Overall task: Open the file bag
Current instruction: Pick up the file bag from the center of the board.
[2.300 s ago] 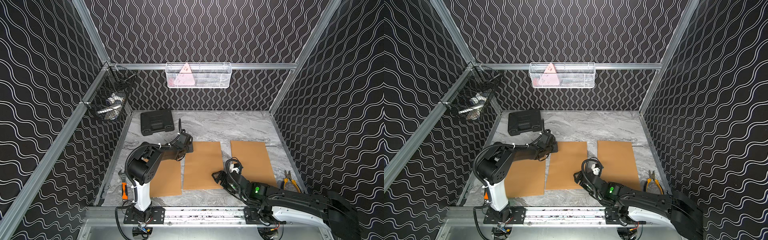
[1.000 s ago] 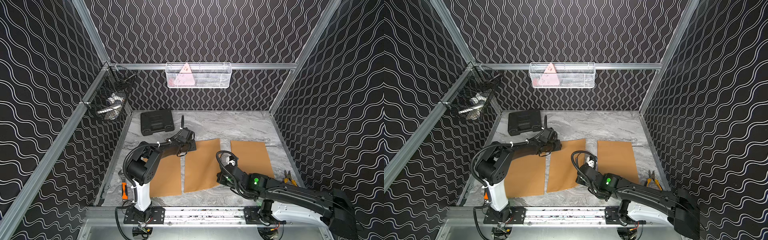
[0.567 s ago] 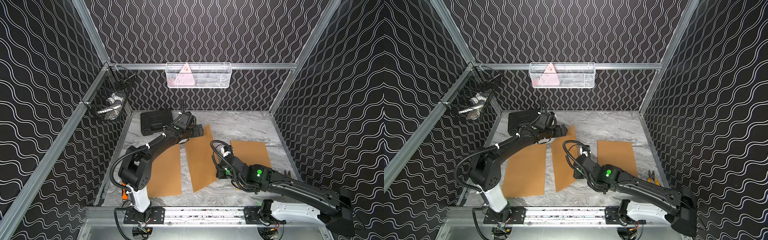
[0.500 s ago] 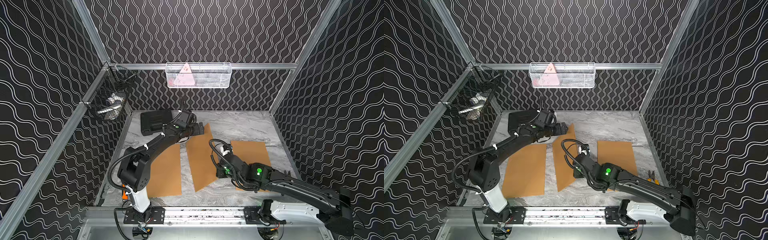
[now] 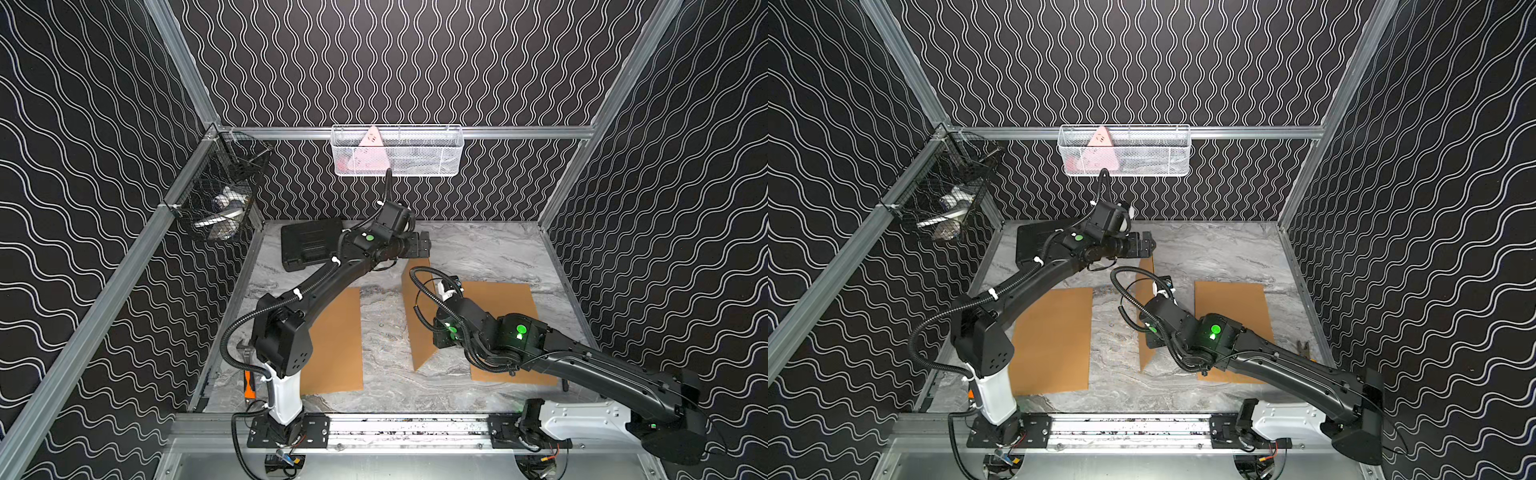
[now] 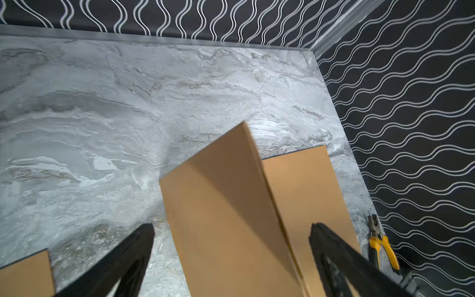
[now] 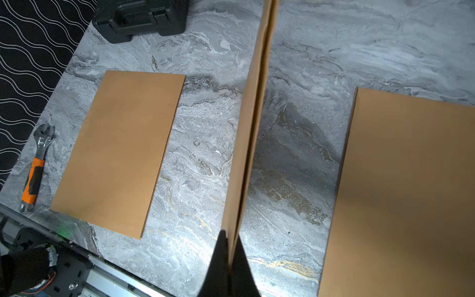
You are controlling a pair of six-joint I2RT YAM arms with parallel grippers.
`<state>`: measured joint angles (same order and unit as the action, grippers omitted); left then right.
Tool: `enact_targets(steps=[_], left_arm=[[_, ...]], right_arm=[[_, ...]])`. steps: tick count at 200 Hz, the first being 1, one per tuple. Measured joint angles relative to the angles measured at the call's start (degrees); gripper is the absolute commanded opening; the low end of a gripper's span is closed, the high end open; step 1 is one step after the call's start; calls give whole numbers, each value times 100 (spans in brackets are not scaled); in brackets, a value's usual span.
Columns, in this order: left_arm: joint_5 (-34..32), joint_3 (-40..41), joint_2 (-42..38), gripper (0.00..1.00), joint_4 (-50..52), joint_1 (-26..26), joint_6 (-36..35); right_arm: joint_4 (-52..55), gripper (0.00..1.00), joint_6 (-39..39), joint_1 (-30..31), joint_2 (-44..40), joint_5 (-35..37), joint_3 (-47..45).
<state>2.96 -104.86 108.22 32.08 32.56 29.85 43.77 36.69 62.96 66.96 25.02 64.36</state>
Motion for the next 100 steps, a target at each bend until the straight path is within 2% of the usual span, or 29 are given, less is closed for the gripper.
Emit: enact_targets(steps=[68, 100], left_arm=[[-127, -428, 396, 83, 389, 245, 0], [-164, -505, 450, 73, 433, 323, 0]], right_arm=[[190, 0, -199, 133, 133, 127, 280], [254, 0, -275, 195, 149, 146, 341]])
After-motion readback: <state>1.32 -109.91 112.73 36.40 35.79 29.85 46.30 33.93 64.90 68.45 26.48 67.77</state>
